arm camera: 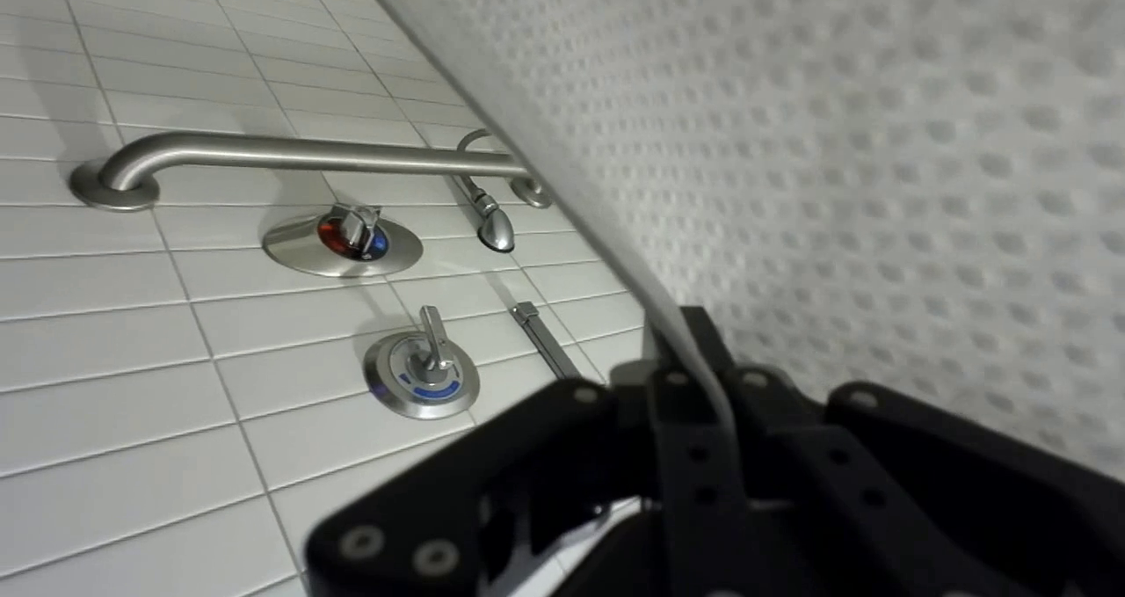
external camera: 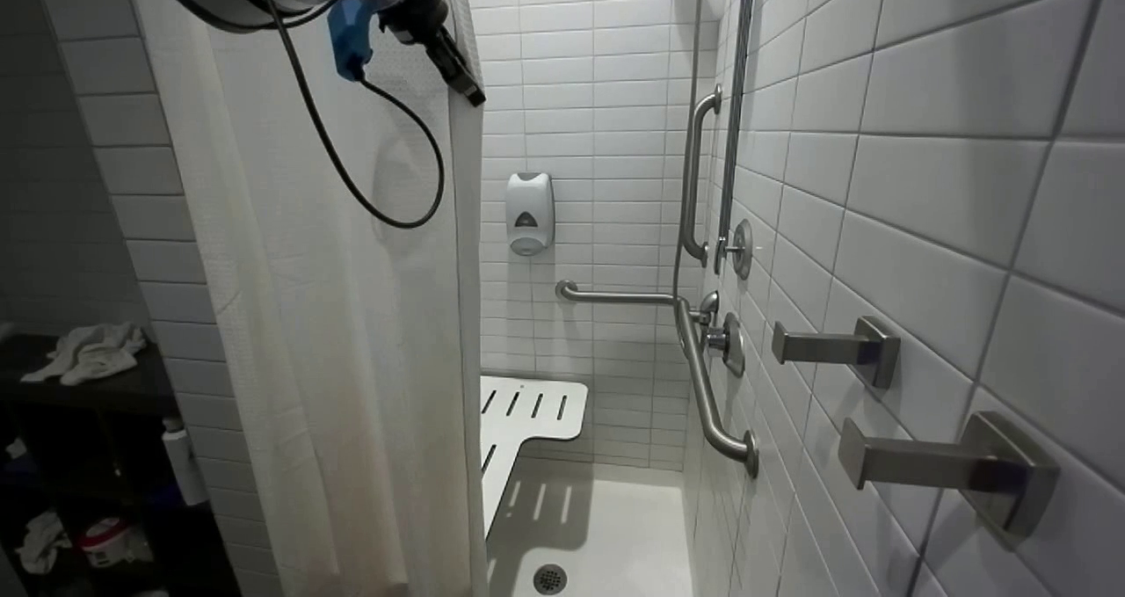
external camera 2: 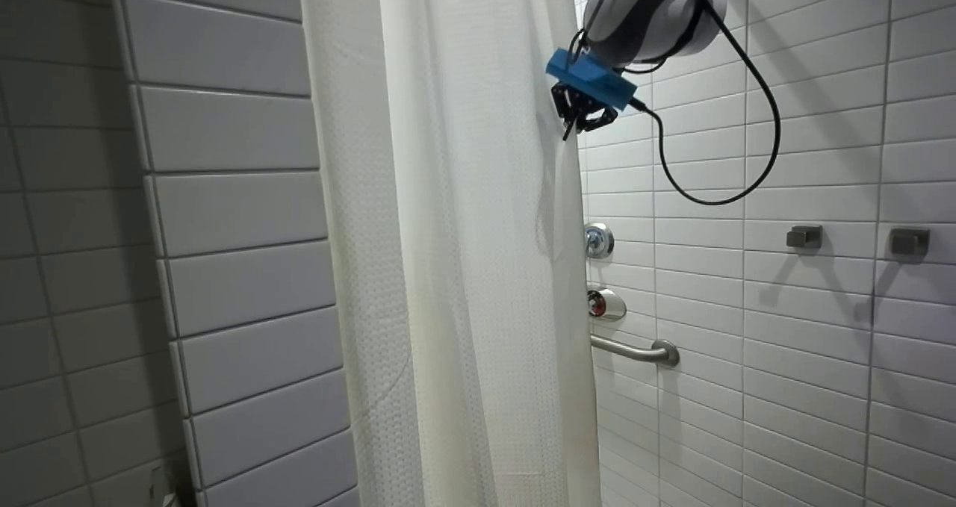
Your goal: Pull the shower curtain closed
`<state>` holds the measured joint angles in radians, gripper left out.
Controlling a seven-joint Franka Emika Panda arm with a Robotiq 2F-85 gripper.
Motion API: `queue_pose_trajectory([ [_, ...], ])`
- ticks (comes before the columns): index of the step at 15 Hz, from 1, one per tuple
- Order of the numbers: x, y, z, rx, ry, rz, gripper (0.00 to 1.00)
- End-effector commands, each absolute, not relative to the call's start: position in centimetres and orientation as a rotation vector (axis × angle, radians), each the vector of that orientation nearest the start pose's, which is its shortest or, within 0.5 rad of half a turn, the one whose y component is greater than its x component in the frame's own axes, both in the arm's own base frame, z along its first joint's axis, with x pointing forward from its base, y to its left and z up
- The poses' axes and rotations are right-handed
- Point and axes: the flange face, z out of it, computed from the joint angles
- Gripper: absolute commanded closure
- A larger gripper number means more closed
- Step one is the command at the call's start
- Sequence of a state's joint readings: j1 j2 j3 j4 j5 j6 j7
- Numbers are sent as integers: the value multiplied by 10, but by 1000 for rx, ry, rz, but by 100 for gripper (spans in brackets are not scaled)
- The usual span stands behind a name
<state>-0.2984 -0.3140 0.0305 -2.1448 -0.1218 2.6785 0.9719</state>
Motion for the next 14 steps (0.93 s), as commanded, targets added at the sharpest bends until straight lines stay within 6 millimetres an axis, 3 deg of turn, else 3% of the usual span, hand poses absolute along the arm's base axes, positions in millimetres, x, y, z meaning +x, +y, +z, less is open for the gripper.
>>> queue_pose_trajectory([
  [1,515,-159,642,-2227,1562,-1121,100],
  [14,541,-240,652,-2059,1751,-1004,100],
])
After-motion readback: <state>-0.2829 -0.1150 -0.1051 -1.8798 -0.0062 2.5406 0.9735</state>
